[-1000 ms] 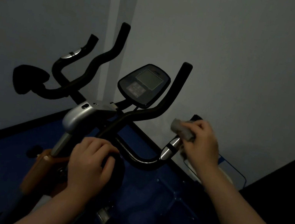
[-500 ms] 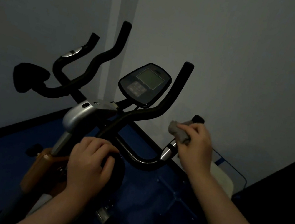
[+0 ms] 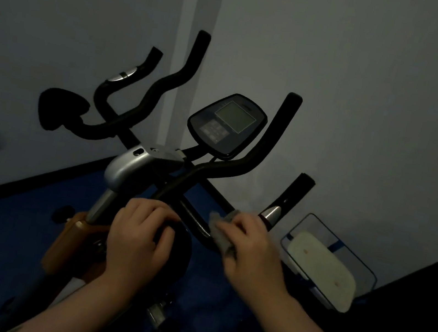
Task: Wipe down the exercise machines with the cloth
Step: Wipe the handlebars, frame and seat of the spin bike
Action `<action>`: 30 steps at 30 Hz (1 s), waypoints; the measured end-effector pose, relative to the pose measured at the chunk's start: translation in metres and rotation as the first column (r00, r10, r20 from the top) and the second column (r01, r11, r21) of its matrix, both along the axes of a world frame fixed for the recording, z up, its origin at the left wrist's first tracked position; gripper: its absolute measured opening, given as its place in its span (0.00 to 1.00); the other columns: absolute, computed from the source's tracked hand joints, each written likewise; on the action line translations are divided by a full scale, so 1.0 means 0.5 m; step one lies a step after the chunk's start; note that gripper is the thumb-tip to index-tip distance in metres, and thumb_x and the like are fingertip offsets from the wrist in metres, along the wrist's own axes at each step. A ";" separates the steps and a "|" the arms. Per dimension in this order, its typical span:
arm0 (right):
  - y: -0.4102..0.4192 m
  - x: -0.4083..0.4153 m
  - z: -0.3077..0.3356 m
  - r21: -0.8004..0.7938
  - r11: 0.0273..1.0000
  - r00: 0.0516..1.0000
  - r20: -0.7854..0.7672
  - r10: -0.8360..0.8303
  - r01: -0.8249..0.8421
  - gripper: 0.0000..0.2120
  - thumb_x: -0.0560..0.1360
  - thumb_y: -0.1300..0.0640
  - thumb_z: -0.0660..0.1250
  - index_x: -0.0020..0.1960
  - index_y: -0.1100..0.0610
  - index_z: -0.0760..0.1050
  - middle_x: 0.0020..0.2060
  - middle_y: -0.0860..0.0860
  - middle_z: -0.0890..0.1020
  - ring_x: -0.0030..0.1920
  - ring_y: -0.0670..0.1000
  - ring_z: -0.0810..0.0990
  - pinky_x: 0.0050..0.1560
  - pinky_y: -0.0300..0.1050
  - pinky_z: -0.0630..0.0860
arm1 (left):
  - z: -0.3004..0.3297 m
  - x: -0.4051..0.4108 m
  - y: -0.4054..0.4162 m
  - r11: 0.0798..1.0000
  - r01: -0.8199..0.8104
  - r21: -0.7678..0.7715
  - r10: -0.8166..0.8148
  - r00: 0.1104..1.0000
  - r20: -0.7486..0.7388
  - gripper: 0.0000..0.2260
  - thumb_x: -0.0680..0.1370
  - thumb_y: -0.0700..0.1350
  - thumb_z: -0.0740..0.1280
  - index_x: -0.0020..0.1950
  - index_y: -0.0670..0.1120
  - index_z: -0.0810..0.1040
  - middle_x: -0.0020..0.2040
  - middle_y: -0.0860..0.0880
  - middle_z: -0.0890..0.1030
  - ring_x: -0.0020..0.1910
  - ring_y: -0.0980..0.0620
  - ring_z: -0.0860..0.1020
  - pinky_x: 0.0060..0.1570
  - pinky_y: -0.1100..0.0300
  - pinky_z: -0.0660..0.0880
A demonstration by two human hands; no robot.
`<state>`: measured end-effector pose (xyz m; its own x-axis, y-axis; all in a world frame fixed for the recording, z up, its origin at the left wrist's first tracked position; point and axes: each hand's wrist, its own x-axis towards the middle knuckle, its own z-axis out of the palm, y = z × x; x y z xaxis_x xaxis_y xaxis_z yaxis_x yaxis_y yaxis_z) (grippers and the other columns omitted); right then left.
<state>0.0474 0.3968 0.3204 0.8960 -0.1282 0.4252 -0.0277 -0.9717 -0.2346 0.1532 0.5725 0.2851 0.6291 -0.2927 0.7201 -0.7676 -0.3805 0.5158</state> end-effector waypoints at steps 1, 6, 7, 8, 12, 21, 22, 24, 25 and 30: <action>-0.011 0.011 0.009 0.004 0.999 0.998 -0.048 0.051 -0.051 0.17 0.66 0.65 0.73 0.53 0.55 0.81 0.46 0.49 0.75 0.47 0.51 0.75 0.39 0.42 0.75 | 0.000 -0.001 0.000 1.000 0.001 -0.014 -0.001 1.000 -0.019 0.08 0.72 0.43 0.61 0.42 0.44 0.80 0.43 0.49 0.79 0.44 0.50 0.75 0.42 0.53 0.71; -0.083 0.041 0.071 0.130 0.976 0.921 -0.328 0.210 -0.176 0.14 0.73 0.59 0.72 0.56 0.46 0.81 0.51 0.44 0.79 0.52 0.42 0.75 0.53 0.29 0.67 | -0.001 -0.005 0.002 0.999 -0.030 -0.045 0.025 0.995 -0.096 0.06 0.72 0.43 0.61 0.43 0.46 0.78 0.42 0.51 0.77 0.43 0.53 0.73 0.42 0.57 0.70; -0.079 0.047 0.073 0.147 0.972 0.908 -0.354 0.224 -0.182 0.14 0.73 0.60 0.71 0.56 0.46 0.80 0.52 0.44 0.79 0.52 0.42 0.76 0.53 0.31 0.69 | 0.000 -0.005 0.002 0.998 -0.041 -0.055 0.035 0.994 -0.107 0.06 0.73 0.43 0.61 0.42 0.46 0.78 0.42 0.52 0.77 0.43 0.53 0.73 0.42 0.58 0.70; -0.068 0.059 0.071 0.143 0.971 0.903 -0.360 0.233 -0.194 0.14 0.73 0.60 0.71 0.56 0.47 0.80 0.52 0.43 0.79 0.53 0.43 0.76 0.54 0.36 0.72 | 0.001 -0.005 0.001 0.997 -0.052 -0.062 0.045 0.992 -0.114 0.06 0.73 0.43 0.61 0.42 0.46 0.77 0.41 0.52 0.77 0.42 0.54 0.72 0.42 0.59 0.69; -0.022 0.142 0.054 0.188 0.967 0.930 -0.291 0.224 -0.174 0.11 0.73 0.58 0.70 0.54 0.48 0.77 0.51 0.45 0.77 0.53 0.48 0.76 0.54 0.49 0.74 | -0.001 -0.003 0.000 0.995 -0.074 -0.065 0.066 0.990 -0.124 0.06 0.73 0.43 0.61 0.42 0.46 0.77 0.41 0.51 0.76 0.42 0.55 0.71 0.42 0.61 0.68; -0.033 0.138 0.041 0.246 0.939 0.929 -0.220 0.298 -0.242 0.11 0.72 0.62 0.72 0.51 0.50 0.82 0.49 0.43 0.78 0.49 0.45 0.78 0.51 0.41 0.75 | -0.005 0.002 -0.002 0.987 -0.111 -0.113 0.090 0.980 -0.177 0.05 0.74 0.43 0.61 0.42 0.47 0.76 0.40 0.53 0.76 0.41 0.55 0.72 0.40 0.55 0.71; -0.018 0.158 0.036 0.267 0.936 0.941 -0.185 0.285 -0.230 0.11 0.72 0.62 0.72 0.51 0.50 0.83 0.49 0.43 0.78 0.50 0.45 0.78 0.50 0.39 0.74 | -0.006 0.002 -0.002 0.988 -0.111 -0.109 0.091 0.981 -0.174 0.05 0.74 0.43 0.61 0.42 0.46 0.76 0.40 0.53 0.76 0.41 0.54 0.73 0.39 0.54 0.71; 0.002 0.176 0.032 0.283 0.936 0.953 -0.157 0.259 -0.208 0.10 0.72 0.61 0.72 0.52 0.50 0.83 0.49 0.42 0.76 0.49 0.44 0.77 0.50 0.37 0.71 | -0.008 0.000 -0.002 0.988 -0.113 -0.103 0.095 0.981 -0.169 0.06 0.74 0.42 0.61 0.42 0.46 0.76 0.40 0.52 0.76 0.40 0.53 0.73 0.39 0.53 0.72; -0.003 0.168 0.036 0.254 0.944 0.950 -0.177 0.257 -0.209 0.11 0.73 0.60 0.72 0.52 0.49 0.82 0.49 0.41 0.76 0.50 0.43 0.77 0.50 0.37 0.71 | -0.008 0.000 -0.002 0.989 -0.113 -0.100 0.096 0.981 -0.166 0.05 0.74 0.42 0.61 0.42 0.46 0.76 0.40 0.52 0.76 0.40 0.53 0.73 0.39 0.52 0.72; -0.053 0.103 0.076 0.193 0.925 0.839 -0.391 0.379 -0.328 0.12 0.73 0.58 0.72 0.53 0.45 0.82 0.51 0.40 0.77 0.52 0.40 0.76 0.52 0.34 0.72 | -0.007 0.002 -0.003 0.988 -0.120 -0.101 0.101 0.980 -0.171 0.05 0.74 0.42 0.61 0.41 0.47 0.76 0.39 0.53 0.75 0.39 0.55 0.73 0.38 0.53 0.72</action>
